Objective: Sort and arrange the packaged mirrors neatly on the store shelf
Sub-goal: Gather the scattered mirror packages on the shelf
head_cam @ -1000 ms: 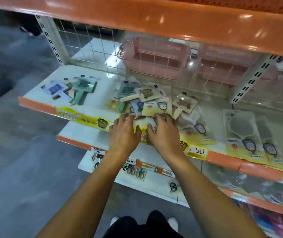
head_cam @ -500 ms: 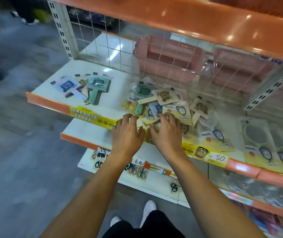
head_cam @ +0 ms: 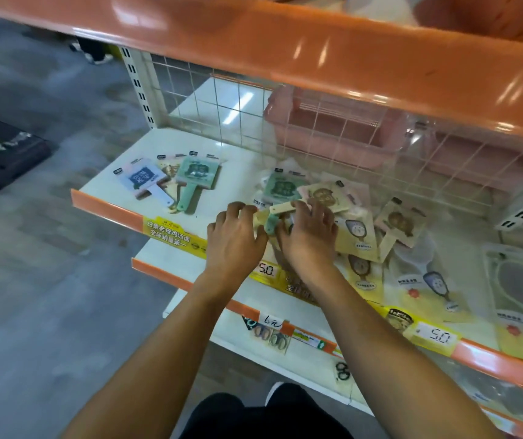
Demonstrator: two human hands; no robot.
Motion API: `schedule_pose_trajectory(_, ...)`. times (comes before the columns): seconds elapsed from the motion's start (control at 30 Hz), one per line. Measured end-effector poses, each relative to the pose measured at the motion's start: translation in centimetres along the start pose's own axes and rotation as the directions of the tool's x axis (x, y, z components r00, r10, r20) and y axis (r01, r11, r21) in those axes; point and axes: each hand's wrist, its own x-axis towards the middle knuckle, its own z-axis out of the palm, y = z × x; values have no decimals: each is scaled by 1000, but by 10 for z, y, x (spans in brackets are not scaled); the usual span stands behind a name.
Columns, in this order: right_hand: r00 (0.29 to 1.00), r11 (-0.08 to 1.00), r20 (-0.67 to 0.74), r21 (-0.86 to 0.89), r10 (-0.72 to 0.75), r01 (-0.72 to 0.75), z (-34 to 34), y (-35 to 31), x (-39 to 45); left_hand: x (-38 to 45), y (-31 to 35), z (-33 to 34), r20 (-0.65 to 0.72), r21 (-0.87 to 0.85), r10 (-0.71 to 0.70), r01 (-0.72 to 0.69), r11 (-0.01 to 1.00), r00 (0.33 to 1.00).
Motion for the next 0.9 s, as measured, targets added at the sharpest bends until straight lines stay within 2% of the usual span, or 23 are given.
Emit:
schedule_pose_trajectory(0.1, 999, 999, 38, 36, 38, -39, 0, 5, 16, 7, 4, 0, 0, -22, 16, -16, 1000, 1000)
schedule_pose_trajectory(0.33, 986, 994, 124, -18, 107, -105, 7, 7, 22, 30, -4, 3, 42, -62, 113, -110, 992, 993)
schedule_pose_trajectory(0.5, 989, 990, 58, -11, 138, -137, 10, 0, 16, 44, -17, 5, 69, -104, 238, -230, 968, 969)
schedule_pose_trajectory(0.67, 969, 969, -24, -37, 245, -245, 11, -8, 7, 53, -27, 6, 102, -148, 352, -336, 930, 930)
schedule_pose_trajectory(0.9, 910, 924, -179, -13, 373, -381, 16, -15, 4, 59, -32, 9, 123, -137, 421, -405, 904, 899)
